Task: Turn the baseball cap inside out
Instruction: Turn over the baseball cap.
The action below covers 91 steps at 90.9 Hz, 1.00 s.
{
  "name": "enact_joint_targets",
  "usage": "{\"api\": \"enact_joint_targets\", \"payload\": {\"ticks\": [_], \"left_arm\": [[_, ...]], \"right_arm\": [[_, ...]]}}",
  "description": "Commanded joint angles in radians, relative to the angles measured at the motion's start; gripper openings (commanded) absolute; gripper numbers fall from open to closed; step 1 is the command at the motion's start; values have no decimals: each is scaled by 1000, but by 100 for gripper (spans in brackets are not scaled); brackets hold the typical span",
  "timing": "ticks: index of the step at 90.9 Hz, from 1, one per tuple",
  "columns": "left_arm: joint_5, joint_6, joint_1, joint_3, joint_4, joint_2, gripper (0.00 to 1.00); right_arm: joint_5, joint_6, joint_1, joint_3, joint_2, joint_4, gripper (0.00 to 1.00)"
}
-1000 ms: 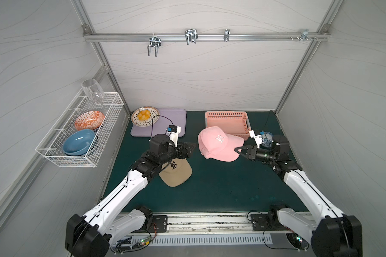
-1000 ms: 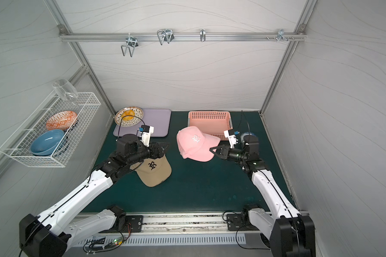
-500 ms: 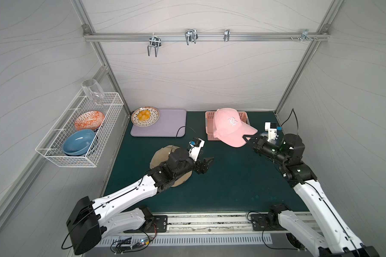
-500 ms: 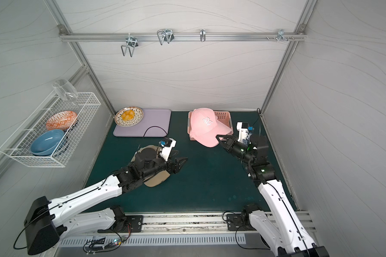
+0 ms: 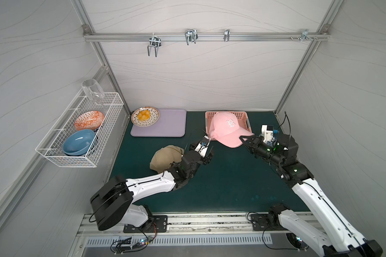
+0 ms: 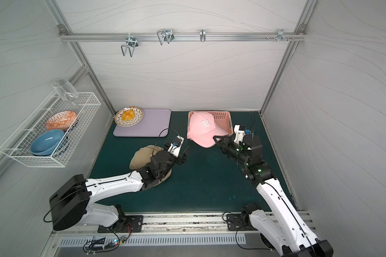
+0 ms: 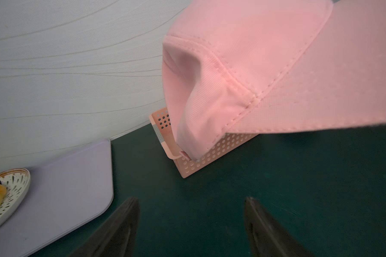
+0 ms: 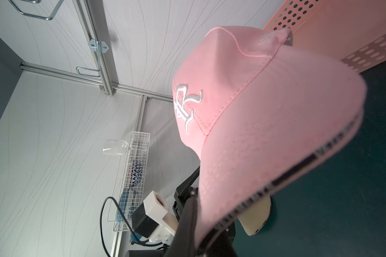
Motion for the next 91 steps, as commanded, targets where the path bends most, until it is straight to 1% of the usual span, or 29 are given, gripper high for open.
{"api": "enact_joint_targets", "payload": {"ticks": [1,11,22,24,32,36,43,51,56,58,65,74,85,91], "left_arm": [[-15,95,-2,57,204,45,77],[10,86,5,87,229,88,77],[-56,85,18,118,293,141,71],[-57,84,23,122,308,148,69],[-10,68,54,148,335,188,64],[2,61,67,168,344,210,63],[0,94,78,187,399,259,59],[-56,145,78,185,535,302,45],[-77,181,79,180,620,321,28],[-85,189,78,181,636,326,23],[-126,193,76,175,658,327,1],[-211,179,78,169,650,314,0],[-331,212,83,189,618,318,0],[-379,214,88,197,603,322,0]], "right_arm": [[-19,38,6,-3,-5,69,0],[-24,44,7,-8,-3,70,0],[-40,53,7,-14,-9,57,0],[-43,56,7,-15,-10,54,0],[-66,88,8,-37,-17,74,0],[-79,112,8,-49,-19,92,0],[-93,123,9,-53,-22,93,0],[-87,120,15,-56,-32,70,0],[-80,118,15,-61,-38,62,0],[-76,117,15,-63,-40,56,0],[-54,109,15,-69,-46,29,0],[-11,102,13,-81,-61,-7,0],[8,91,13,-85,-76,-35,0],[15,84,13,-82,-79,-50,0]]}}
